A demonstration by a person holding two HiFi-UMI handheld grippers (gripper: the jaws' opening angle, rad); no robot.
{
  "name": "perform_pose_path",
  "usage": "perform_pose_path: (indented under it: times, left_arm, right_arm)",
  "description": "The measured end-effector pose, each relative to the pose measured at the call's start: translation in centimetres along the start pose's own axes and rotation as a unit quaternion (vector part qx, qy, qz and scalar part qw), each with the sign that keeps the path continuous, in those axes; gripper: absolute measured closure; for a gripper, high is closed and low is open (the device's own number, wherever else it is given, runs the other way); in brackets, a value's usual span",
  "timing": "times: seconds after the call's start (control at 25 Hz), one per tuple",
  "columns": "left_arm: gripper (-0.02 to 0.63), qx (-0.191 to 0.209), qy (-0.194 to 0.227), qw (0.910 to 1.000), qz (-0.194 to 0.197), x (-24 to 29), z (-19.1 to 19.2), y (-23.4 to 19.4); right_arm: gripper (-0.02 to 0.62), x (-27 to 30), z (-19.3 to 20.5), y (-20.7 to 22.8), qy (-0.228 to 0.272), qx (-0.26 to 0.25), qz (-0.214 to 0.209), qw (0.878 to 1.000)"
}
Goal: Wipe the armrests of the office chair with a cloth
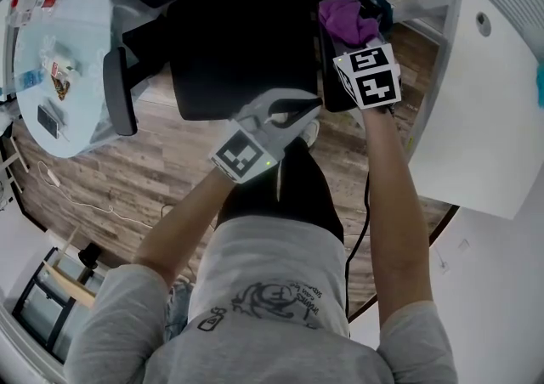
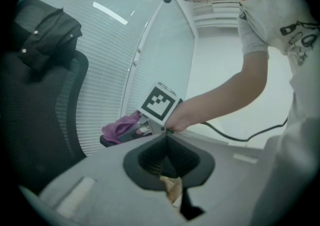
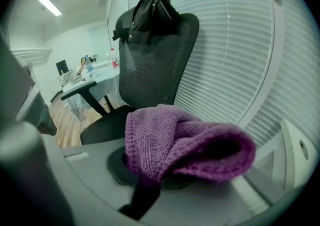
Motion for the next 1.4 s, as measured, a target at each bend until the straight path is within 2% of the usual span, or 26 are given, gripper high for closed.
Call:
perform_pose_path:
  times: [0.4, 0.84, 1.4]
  left_arm:
    - [0.604, 0.003, 0.000, 0.9999, -0.016, -0.1, -0.4, 0.2]
    - [0.604, 0.003, 0.004, 0.9998, -0.017, 0.9, -0.7, 0.6]
    - [0.604, 0.001, 0.009, 0.9997, -0.022, 0.1, -0.7, -0.7]
  right_arm:
    - [0.566, -4.6, 4.6, -4.3, 0.013, -0.014, -0.002, 1.000]
    - [0.565, -9.1, 9.5, -8.7, 0.010, 0.004, -0.016, 1.000]
    - [0.566, -8.1, 8.7, -7.7, 0.002, 0.032, -0.019, 0.999]
Point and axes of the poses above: the fingertips, and each gripper's own axes: x forward along the fingers, y to its right, z out of its underside, the point moved 3 cm from there along -x, backward along the fingers, and after that the axes turned 3 degrees about -z, right-handed, at the moved point
